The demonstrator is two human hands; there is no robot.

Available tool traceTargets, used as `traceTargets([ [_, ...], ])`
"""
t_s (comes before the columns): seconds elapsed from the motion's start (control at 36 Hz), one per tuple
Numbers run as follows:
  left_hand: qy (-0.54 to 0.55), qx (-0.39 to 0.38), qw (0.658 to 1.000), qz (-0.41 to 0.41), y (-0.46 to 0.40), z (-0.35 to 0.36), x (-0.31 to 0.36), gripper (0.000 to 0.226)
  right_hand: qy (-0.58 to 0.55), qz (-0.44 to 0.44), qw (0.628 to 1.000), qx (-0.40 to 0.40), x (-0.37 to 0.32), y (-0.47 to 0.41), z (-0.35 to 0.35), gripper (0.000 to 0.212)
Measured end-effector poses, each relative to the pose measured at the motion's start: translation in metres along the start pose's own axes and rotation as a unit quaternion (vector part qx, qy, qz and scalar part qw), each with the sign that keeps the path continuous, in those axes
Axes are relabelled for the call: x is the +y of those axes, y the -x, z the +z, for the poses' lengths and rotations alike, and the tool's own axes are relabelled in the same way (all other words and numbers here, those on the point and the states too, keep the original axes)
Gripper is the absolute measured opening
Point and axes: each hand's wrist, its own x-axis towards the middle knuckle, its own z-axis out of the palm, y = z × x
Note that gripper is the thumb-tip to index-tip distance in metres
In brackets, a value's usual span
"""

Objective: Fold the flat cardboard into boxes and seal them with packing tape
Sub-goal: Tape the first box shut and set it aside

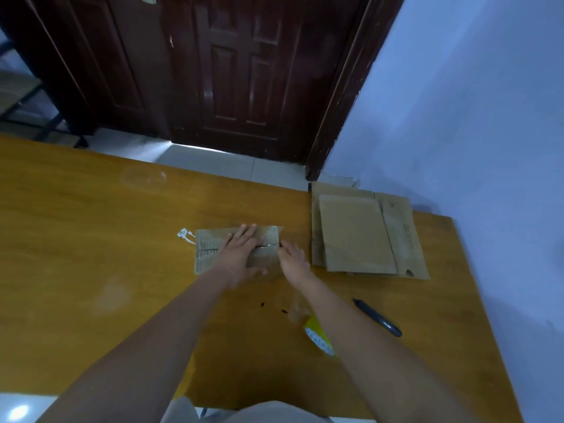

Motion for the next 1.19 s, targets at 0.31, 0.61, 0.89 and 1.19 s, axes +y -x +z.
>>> traceTargets([
  [0.31,0.009,0.001,1.000,-0.002,0.000,0.001,-0.002,0.076,0.216,-0.109,0.969,0.057,-0.009,-0.027,-0.045,0.060],
  [0.61,0.041,0.007,0.999,-0.003,-0.002,0.004,-0.006,0.075,0.399,-0.185,0.897,0.039,-0.027,-0.060,-0.044,0.032],
  [0.89,0.027,0.009,1.000,-0.004,-0.001,0.005,-0.004,0.077,0.208,-0.118,0.968,0.081,-0.011,-0.052,-0.034,0.024],
  [1.19,0.020,0.004,1.000,0.000,-0.002,0.006,-0.006,0.075,0.253,-0.122,0.960,-0.021,0.012,-0.030,-0.033,0.051],
])
